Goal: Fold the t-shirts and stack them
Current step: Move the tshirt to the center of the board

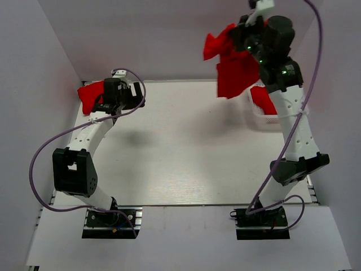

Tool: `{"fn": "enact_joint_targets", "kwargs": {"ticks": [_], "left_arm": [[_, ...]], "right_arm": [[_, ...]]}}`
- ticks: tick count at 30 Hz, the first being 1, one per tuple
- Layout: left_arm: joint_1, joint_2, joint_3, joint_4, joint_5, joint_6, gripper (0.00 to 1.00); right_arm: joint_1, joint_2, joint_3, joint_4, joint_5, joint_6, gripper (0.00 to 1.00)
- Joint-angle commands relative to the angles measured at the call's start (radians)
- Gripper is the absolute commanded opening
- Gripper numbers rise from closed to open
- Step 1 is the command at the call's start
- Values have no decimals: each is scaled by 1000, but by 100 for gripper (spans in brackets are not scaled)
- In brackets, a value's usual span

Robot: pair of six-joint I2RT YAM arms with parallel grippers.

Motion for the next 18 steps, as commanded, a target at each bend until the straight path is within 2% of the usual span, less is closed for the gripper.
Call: {"fn": "enact_joint_targets", "kwargs": {"ticks": [1,7,10,13,15,17,18], "left_arm": [[14,-28,45,-27,-72,-45,99],[56,-76,45,-144,-229,-112,99],[79,-105,54,-200,-273,-112,99],[97,-137,33,-213,-273,-112,99],[106,-146,19,-204,-259,-112,99],[106,-146,-1,-185,-224,-95,99],[116,-156,-11,-169,-154,-77,99]], "right_arm": [[116,-16,-36,9,-92,28,0],[188,-78,-362,57,-100,83,0],[206,-90,-528,159,-146,110,0],[229,-81,-689,286,-209,172,0],[245,-60,-772,311,-229,173,0],[254,-43,-850,319,-261,169,0],[266,-17,-865,319,-275,160,0]]}}
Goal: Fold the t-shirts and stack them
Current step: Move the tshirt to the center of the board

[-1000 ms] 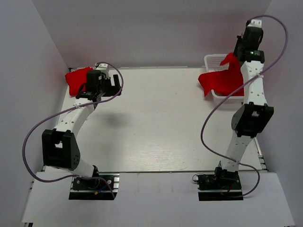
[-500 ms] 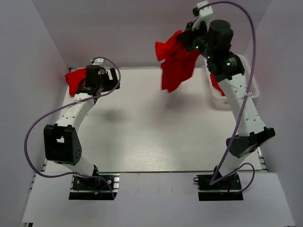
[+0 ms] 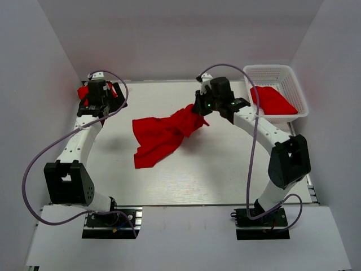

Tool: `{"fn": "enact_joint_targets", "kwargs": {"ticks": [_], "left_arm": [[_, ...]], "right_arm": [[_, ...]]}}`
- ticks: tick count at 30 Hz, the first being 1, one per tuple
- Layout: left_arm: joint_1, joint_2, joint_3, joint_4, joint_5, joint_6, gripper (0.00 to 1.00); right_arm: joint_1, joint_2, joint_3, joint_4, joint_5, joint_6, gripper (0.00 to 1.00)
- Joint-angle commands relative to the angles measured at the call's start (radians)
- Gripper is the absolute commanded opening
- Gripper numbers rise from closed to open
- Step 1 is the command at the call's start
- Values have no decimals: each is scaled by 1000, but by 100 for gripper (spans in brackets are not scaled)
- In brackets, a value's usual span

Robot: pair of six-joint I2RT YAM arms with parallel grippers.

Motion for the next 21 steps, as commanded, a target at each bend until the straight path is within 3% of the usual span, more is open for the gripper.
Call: {"fn": "enact_joint_targets", "kwargs": {"ticks": [1,3,4,7,11,15,21], "left_arm": [[10,-54,-33,30,108,42,99],[10,-66,-66,88,258,115,99],[10,-75,-66,97,306,141,99],[-13,-75,-77,98,407,211,99],[-13,-86,-134,98,486,171,99],[-13,-97,-195,62,408,88,99],[-13,-124,-301,24,299,7,96]], "right_arm": [[25,31,-56,131,-74,13,4],[33,57,-50,70,-71,4,34],[31,82,-2,27,-68,2,64],[27,65,124,-137,-20,-45,90],[19,-30,190,-179,101,-59,90],[8,-22,270,-258,118,-44,90],[33,14,212,-200,-35,-56,90]]}}
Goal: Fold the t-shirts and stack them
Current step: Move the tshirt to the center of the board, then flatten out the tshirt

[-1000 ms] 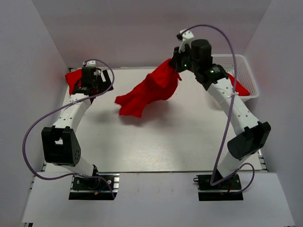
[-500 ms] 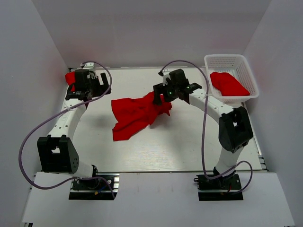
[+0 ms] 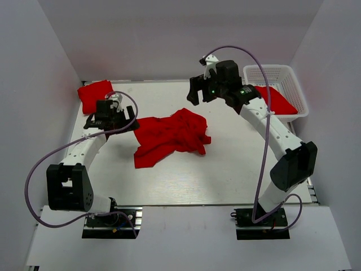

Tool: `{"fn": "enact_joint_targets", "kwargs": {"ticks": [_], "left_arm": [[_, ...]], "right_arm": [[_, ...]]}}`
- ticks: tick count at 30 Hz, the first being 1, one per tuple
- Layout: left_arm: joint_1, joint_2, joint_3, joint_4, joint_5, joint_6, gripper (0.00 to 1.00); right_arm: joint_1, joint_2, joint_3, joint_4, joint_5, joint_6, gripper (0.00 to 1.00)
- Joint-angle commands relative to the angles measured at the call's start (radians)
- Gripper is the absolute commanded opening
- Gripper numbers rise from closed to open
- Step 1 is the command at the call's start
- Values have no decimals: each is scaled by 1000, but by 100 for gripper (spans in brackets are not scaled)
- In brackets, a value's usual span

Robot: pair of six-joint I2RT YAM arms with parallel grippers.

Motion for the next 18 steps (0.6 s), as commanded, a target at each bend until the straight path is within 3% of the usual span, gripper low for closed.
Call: {"fn": "enact_joint_targets", "kwargs": {"ticks": [1,5,11,18], "left_arm": [[2,-59,-39,-21,-49,-83,96],[26,-59,-65,-78,-170,-201,96],[72,-82,13,-216,-313,-356,96],[157,-91,51,-273,-370,-377,99]], "right_arm": [[31,46,-33,-3,-107,-26,90],[142,81,-39,-12,-123,-149,90],[337,156,-39,14,-83,-223,90],[497,264,-85,95,27,-299,90]]}}
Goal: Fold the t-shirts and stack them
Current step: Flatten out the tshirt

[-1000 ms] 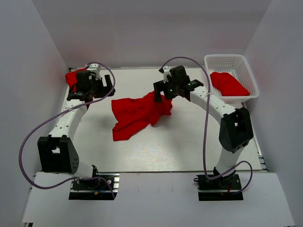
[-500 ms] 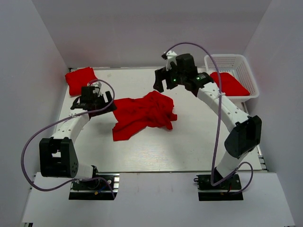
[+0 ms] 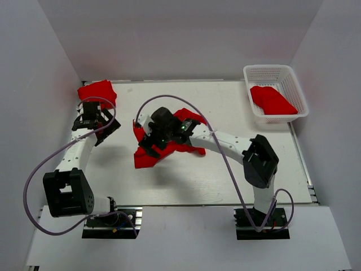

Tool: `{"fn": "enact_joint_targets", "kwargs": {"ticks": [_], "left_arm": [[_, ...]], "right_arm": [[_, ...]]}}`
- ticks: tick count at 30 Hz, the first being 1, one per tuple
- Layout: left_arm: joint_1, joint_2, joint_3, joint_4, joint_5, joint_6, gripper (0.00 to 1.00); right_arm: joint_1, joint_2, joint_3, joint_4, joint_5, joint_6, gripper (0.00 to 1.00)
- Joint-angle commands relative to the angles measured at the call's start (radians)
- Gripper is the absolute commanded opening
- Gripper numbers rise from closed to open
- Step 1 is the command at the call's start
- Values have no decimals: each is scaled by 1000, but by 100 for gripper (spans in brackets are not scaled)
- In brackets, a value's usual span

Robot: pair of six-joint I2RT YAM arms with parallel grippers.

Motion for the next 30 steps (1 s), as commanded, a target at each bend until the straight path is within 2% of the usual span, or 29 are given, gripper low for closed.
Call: {"fn": "enact_joint_targets", "kwargs": {"ticks": [1,7,12,19,20,21,24,26,27,28,30], "left_arm": [[33,-70,31,-56,-54,-37,99],[79,-176,-53,-56,15,-19,99],[88,-205,-73,-56,66,12,99],[97,-205,-73,-46,98,41,99],[97,-196,-73,-46,98,41,99],[97,-196,-84,-46,98,41,99],[106,-196,-84,-37,98,52,99],[106,-196,-84,-28,98,61,99],[106,-196,-84,-28,98,61,99],[116,-196,-84,-28,98,70,99],[116,-184,-84,12,115,93,99]], "right_arm": [[36,58,-34,85,85,-72,90],[37,208,11,131,173,-99,90],[36,290,68,143,234,-116,86],[39,353,107,177,213,-82,72],[37,362,107,180,210,-79,68],[36,371,107,179,201,-79,59],[30,367,70,194,188,-64,38],[25,352,48,197,187,-50,28],[19,317,13,203,152,-52,12],[17,307,4,221,133,-38,2],[19,252,-18,226,113,-35,0]]}}
